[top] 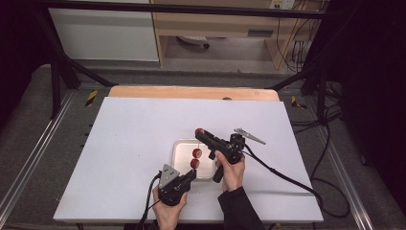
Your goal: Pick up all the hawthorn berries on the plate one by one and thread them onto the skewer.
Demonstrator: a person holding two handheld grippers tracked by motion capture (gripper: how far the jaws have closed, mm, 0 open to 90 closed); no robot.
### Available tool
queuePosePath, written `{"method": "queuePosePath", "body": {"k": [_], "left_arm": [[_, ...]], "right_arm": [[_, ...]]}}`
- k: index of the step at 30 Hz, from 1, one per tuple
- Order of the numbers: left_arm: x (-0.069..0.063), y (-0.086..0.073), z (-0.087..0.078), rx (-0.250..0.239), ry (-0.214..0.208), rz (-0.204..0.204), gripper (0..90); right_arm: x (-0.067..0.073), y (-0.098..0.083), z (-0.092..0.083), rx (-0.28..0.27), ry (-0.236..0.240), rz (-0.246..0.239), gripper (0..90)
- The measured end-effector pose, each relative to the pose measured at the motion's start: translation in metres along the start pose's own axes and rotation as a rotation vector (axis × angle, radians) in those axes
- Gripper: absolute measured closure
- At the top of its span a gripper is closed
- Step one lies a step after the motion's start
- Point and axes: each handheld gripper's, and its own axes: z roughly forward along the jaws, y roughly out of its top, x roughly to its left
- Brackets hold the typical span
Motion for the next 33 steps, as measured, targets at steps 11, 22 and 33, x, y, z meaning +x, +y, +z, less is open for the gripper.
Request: {"method": "queuePosePath", "body": {"k": [11, 22, 33], "left_arm": [[-0.0022, 0.0006, -0.001, -0.025, -0.007, 0.007, 88.1], [-0.0053, 0.0028, -0.0027, -0.042, -0.025, 0.01, 88.1], [-0.0069, 0.0036, -0.0019, -0.038, -0.029, -0.006, 88.2]], "right_arm": [[0.0024, 0.0031, -0.0031, -0.016, 0.017, 0.013, 59.8], [0.0042, 0.0046, -0.0042, -0.029, 0.023, 0.04, 59.8], [0.0032, 0.0005, -0.0025, -0.031, 0.025, 0.031, 59.8]]}}
